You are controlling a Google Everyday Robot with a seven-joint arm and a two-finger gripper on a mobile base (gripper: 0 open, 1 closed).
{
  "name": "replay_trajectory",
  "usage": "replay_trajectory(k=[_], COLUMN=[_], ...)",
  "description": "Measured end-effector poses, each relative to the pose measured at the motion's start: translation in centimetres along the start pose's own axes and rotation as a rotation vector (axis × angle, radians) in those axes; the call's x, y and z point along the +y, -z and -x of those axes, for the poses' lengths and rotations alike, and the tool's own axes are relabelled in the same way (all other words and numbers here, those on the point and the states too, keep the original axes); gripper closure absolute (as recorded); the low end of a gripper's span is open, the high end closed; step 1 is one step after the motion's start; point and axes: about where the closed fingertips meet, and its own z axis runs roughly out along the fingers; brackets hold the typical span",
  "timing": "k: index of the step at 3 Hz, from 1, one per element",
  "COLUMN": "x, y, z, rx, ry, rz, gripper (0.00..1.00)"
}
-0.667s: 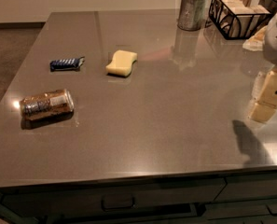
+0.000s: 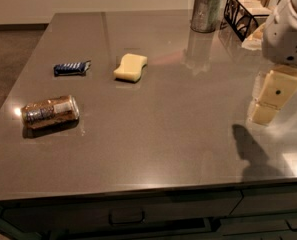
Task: Place orange can upright
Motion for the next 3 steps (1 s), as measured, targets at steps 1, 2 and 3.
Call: replay_trajectory(k=[1,2,3], x=[-1.0,-1.6,-1.6], y=[-1.7,-4.2,-7.2], z=[5.4,11.5,17.8], rx=[-0.037,-0.047,-0.041], ry=[0.084,0.162,0.241], rz=[0.044,0.081,0.103], gripper=[0.00,0.00,0.00])
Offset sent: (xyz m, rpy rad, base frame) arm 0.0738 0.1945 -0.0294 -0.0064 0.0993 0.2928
